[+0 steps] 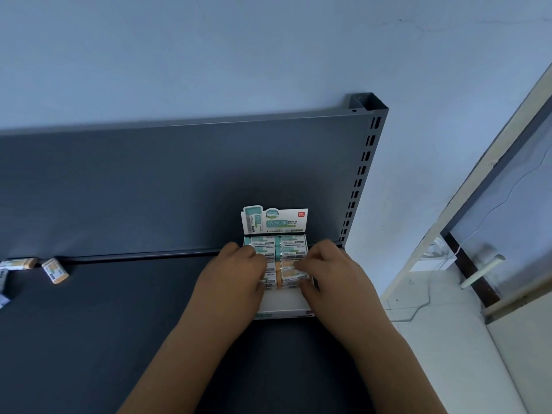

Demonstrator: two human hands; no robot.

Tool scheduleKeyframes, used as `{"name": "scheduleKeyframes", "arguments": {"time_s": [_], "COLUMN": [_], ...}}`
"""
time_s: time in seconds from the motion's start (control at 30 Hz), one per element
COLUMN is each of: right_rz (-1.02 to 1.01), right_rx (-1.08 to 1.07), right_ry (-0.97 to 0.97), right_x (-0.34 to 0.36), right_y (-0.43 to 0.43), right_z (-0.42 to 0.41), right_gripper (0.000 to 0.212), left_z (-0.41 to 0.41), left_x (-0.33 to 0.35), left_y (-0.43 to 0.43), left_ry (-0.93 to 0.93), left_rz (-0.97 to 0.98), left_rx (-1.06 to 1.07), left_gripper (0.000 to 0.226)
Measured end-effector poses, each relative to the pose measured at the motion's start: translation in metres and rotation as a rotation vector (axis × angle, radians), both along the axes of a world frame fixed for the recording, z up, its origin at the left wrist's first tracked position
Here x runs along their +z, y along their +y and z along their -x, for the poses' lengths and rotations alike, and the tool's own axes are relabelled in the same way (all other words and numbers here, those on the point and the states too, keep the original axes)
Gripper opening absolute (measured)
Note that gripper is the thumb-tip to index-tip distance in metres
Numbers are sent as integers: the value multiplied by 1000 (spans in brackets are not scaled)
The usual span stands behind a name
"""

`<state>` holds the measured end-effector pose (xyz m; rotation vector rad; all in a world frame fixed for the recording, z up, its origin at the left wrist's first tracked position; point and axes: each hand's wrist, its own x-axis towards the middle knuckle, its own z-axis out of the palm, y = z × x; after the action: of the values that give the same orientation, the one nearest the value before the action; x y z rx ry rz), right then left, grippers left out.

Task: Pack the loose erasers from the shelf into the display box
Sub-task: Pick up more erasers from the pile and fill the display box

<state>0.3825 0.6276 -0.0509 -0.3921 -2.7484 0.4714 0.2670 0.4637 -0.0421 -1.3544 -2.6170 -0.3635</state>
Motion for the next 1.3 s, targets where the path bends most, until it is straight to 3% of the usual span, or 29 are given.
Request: {"name": "scheduleKeyframes", "arguments": {"time_s": [0.43, 0.63, 0.73, 0.9, 1.03, 1.3], "right_rz": [-33, 42, 113, 189, 198, 210], "right_rx": [-87, -37, 0, 35, 35, 55], "right_ry": [21, -95, -34, 57, 55, 34], "right_x": [-3, 22, 32, 41, 44, 49], "right_y": [-7, -12, -21, -43, -61, -107], "right_z": [2, -3, -7, -10, -7, 2], "right_gripper": [11, 41, 40, 43, 45, 50], "left_z": [-3, -7, -7, -7, -4, 7], "left_x": [-5, -8, -5, 18, 29, 26], "left_y": [1, 3, -1, -18, -38, -83], "left_ry": [2, 19, 6, -80, -86, -95], "left_rz": [-22, 13, -18, -91, -147, -211], "left_rx": [33, 48, 36, 55, 86, 115], "left_gripper": [26, 16, 10, 44, 26, 30]}}
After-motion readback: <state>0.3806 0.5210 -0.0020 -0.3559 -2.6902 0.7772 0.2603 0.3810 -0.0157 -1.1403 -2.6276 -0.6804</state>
